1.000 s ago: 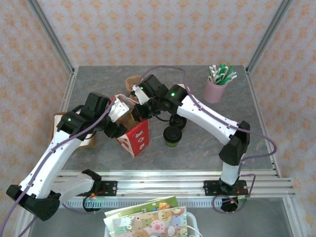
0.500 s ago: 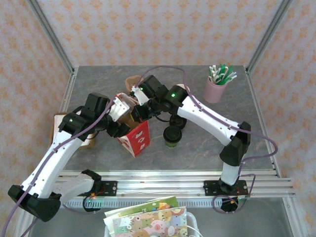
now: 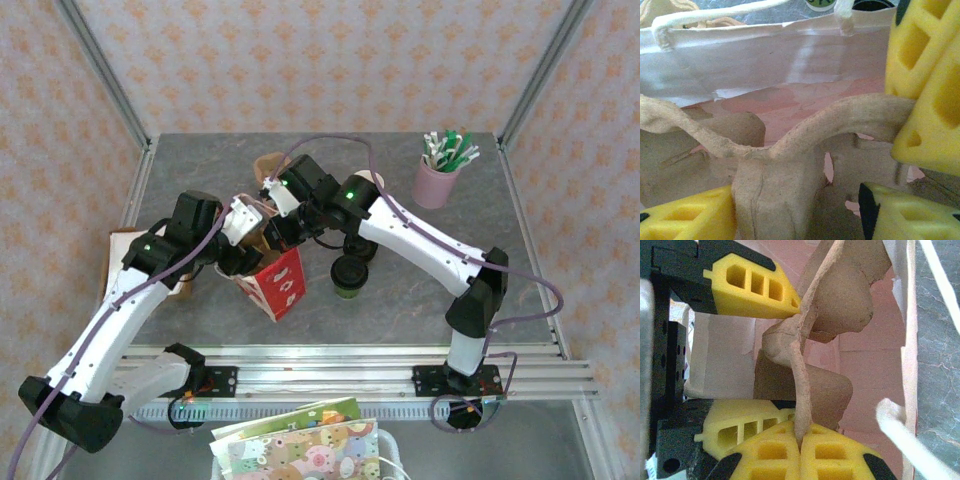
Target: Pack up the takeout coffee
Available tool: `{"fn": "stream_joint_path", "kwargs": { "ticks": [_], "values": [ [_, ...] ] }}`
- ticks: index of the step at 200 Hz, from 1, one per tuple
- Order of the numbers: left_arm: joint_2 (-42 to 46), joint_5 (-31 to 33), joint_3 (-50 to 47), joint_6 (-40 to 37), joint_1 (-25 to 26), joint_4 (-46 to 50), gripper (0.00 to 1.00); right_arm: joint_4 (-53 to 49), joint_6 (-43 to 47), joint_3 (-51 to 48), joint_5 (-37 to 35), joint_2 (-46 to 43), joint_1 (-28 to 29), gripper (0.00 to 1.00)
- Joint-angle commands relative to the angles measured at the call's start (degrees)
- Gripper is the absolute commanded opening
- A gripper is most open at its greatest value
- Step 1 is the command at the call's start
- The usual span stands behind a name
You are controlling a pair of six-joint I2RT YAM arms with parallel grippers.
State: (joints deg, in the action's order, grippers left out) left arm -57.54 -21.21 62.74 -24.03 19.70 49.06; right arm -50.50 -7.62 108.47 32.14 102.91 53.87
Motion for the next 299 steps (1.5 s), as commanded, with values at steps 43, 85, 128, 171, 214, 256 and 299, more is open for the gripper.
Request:
{"fn": "stream_joint_path", "kwargs": {
  "ticks": [43,85,128,171,214,256,299],
  "values": [
    [1.65,1.35,-2.62,-0.8,-0.55,-5.11,0.42,0.53,0.93,-0.03,1.09,-1.93,0.58,0.0],
    [1.05,1.44,-2.61,-0.89,-0.57,-3.93,0.36,0.31,0.57,0.25,-0.04,-1.75,0.56,0.0],
    [1.04,2.14,-2.74,-0.69,-0.55,-3.28,0.24,0.23,0.15,0.56,-0.63,-1.49,0.62,0.0],
    [1.09,4.14,-2.63,-0.19,-0.55,-3.18,0.18,-1.16,-0.4,2.89,-3.3,-1.22,0.63,0.21],
    [0.94,6.56,-3.09,-0.05,-0.55,-2.92,0.12,-2.68,-1.64,5.78,-6.12,-1.2,0.61,0.36],
    [2.11,7.4,-3.37,0.54,-0.55,-2.52,0.07,-3.86,-3.7,7.84,-8.98,-1.26,-0.01,0.39],
    [2.98,6.36,-3.8,2.3,-0.63,-1.89,0.08,-1.8,-7.46,7.5,-10.09,-4.21,-3.17,0.4]
  ]
}}
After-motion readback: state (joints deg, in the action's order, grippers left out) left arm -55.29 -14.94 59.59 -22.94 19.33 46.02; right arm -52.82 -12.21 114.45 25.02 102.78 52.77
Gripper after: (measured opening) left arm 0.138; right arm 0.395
